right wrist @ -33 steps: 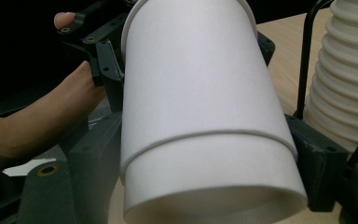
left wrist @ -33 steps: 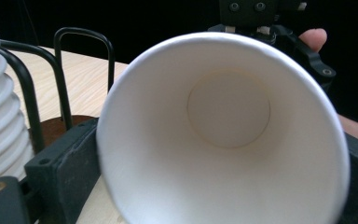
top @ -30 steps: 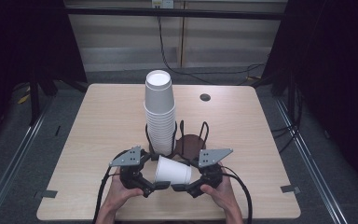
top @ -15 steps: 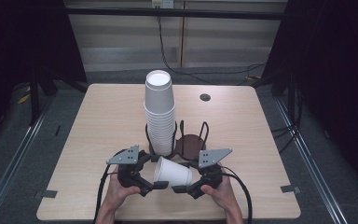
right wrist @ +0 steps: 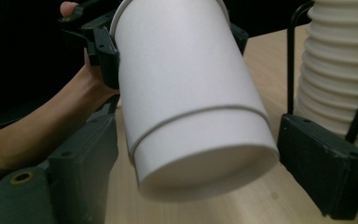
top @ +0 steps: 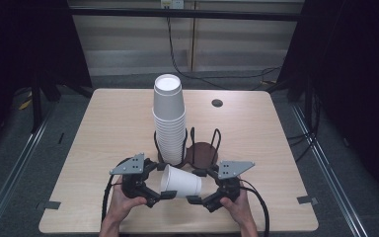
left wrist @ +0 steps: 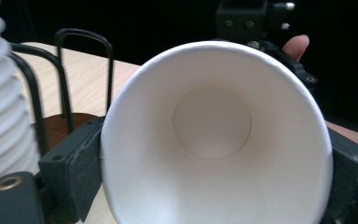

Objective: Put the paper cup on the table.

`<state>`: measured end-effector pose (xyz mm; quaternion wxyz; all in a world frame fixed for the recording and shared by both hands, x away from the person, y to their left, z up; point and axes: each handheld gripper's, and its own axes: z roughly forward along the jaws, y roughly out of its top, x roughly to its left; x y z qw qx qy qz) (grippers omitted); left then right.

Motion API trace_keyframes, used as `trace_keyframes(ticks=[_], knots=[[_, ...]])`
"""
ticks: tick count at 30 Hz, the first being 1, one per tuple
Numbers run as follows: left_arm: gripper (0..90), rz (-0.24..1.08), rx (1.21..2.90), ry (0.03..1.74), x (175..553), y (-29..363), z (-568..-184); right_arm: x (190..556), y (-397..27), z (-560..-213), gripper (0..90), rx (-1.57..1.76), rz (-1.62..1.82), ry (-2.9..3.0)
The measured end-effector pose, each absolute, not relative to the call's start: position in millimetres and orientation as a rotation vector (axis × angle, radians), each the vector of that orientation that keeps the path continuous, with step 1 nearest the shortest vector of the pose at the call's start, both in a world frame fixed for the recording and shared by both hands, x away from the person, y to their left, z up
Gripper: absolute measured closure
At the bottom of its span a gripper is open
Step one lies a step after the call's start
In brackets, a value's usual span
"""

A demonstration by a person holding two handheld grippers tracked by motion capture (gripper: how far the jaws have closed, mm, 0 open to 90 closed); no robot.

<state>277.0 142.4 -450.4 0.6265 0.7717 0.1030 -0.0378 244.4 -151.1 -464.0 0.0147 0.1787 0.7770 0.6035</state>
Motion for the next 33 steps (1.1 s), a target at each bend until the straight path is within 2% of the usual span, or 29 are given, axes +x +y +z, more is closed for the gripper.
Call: trace_keyframes(ticks=[15,21,33], knots=[[9.6,0.002,1.862,0.282,279.4,160.9,-441.1,232.4,-179.4,-468.8,13.0,0.754,1.776,2.126],[9.6,0.008,1.843,0.302,282.5,171.7,-437.9,229.0,-189.0,-472.3,13.0,0.82,1.711,1.991],[9.6,0.075,1.879,0.397,289.5,198.5,-429.9,223.7,-204.3,-498.7,12.8,0.944,1.615,1.659]])
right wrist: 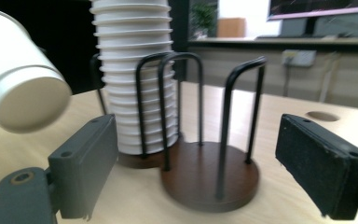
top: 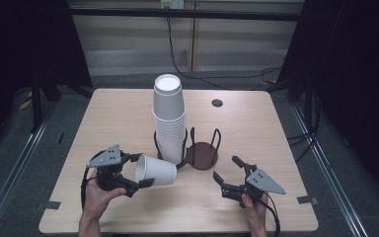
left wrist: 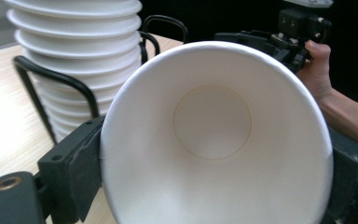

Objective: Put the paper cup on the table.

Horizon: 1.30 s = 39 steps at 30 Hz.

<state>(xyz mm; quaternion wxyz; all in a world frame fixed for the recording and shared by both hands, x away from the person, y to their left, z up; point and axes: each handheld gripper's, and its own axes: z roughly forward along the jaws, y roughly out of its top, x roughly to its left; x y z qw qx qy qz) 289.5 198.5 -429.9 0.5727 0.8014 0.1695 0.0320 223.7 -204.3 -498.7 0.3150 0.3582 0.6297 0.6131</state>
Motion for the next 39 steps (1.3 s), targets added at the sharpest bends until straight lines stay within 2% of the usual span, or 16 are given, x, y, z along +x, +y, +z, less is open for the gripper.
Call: trace_keyframes(ticks=[6,15,28,32,39], knots=[[9.6,0.089,1.885,0.426,293.9,206.0,-426.6,223.6,-203.4,-507.2,12.8,0.95,1.595,1.618],[9.5,0.162,2.017,0.526,308.2,214.6,-423.6,225.1,-206.7,-510.8,12.8,0.963,1.589,1.6],[9.5,0.192,2.018,0.595,323.4,234.7,-408.5,223.1,-206.5,-511.6,13.0,0.939,1.595,1.586],[9.5,0.237,2.083,0.636,331.6,234.5,-404.0,223.1,-206.6,-511.6,13.2,0.939,1.595,1.588],[9.4,0.224,2.118,0.681,348.5,238.6,-406.2,223.0,-206.5,-511.6,13.2,0.936,1.597,1.588]])
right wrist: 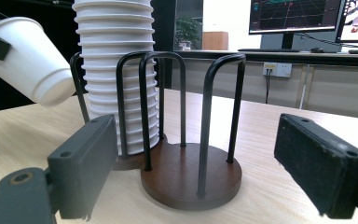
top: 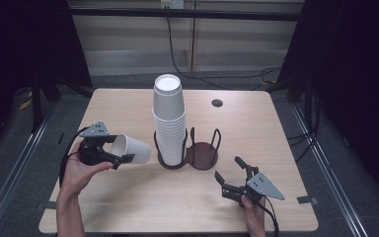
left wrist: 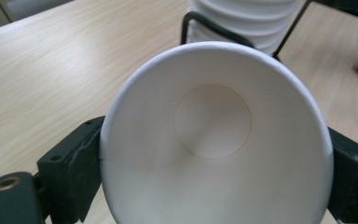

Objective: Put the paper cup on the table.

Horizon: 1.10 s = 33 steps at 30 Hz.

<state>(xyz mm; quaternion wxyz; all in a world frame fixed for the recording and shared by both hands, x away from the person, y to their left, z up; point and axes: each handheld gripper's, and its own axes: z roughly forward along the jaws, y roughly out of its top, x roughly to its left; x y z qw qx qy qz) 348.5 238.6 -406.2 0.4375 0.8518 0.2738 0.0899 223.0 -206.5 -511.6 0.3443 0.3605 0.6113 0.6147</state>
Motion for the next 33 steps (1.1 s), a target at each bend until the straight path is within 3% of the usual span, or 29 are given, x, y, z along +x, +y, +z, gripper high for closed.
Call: trace_keyframes(ticks=[33], knots=[[7.6,0.315,2.538,0.813,393.9,220.0,-401.5,222.9,-206.5,-511.6,13.4,0.932,1.6,1.589]])
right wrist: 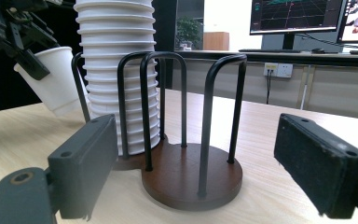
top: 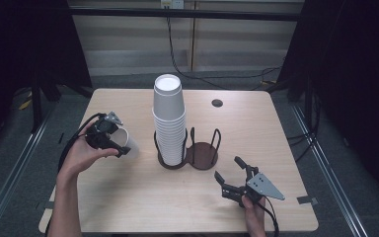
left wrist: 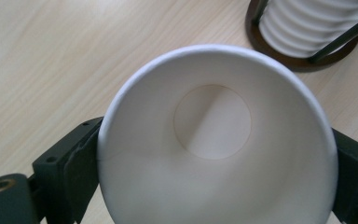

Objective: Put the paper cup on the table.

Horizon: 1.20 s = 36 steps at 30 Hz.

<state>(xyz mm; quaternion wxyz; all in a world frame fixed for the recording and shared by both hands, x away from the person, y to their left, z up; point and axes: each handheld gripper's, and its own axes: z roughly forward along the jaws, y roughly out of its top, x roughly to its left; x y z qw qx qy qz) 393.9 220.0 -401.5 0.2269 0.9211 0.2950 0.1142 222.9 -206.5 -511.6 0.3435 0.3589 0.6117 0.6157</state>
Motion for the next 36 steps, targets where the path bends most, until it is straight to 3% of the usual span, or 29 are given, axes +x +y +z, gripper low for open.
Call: trace_keyframes(ticks=[13,20,36], knots=[[6.1,0.287,2.643,0.822,405.2,210.6,-416.2,223.0,-206.7,-511.6,13.6,0.935,1.599,1.591],[4.1,0.344,2.619,0.817,406.6,208.7,-420.6,222.9,-206.6,-511.6,13.5,0.934,1.598,1.59],[4.1,0.293,2.646,0.871,413.0,200.4,-439.1,222.9,-206.5,-511.6,13.6,0.935,1.598,1.589]])
